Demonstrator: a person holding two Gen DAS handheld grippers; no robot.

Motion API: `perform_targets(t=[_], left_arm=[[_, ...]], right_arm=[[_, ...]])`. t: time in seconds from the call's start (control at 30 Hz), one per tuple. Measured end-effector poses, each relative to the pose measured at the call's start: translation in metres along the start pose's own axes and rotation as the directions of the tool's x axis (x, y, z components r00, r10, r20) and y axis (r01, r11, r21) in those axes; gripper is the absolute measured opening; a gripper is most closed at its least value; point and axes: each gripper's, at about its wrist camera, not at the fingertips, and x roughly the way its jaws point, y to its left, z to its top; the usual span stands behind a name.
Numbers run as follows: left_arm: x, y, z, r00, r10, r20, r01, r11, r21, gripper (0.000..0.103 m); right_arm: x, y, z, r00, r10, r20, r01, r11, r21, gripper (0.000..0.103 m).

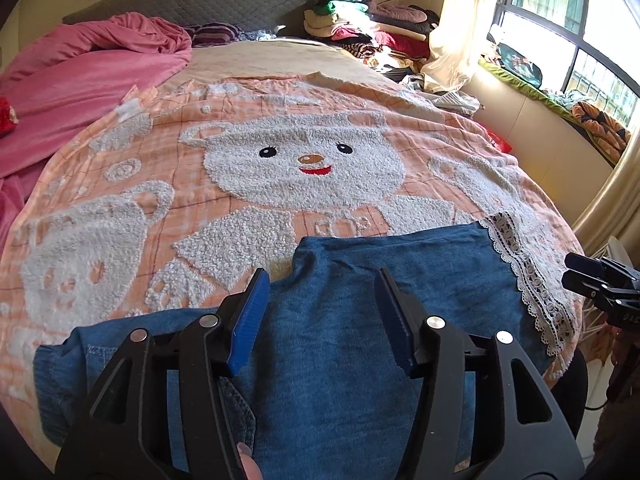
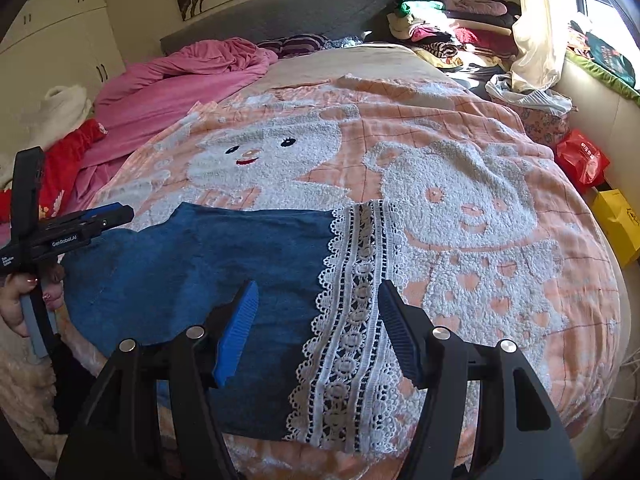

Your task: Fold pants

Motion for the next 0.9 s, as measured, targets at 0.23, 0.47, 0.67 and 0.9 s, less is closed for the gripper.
perform_targets(t=[0.23,0.47,0.67,0.9], left_arm=[[-0.020,-0.003,-0.015,1.000,-0.013,0.022,0.013,1.000,-0.014,0.054],[-0.027,-0.009,-0.040,1.000,-0.007,0.002,0.007,1.000,-0.011,0.055],[-0.026,-0.005,-0.067,0.999,0.029,-0.042,-0.030,0.999,-0.025,0.056],[-0.022,0.009,-0.093,0.989,0.110,-0.098,-0.112,0.994,-0.015,0.058]], right_arm=[[-0.015,0.014,-0.007,0.999,0.016,0.033,-0.016,1.000,0.006,0.061],[-0.021,0.031,-0.019,0.998,0.044,0.037,-0.044,0.999,-0.003,0.061],[-0.011,0.047,-0.035,1.000,0.031,-0.003,-0.031,0.999,-0.043,0.061],[0.006,0.048,-0.057,0.998,0.020,-0.065,-0.022,0.999,-0.035,0.061]])
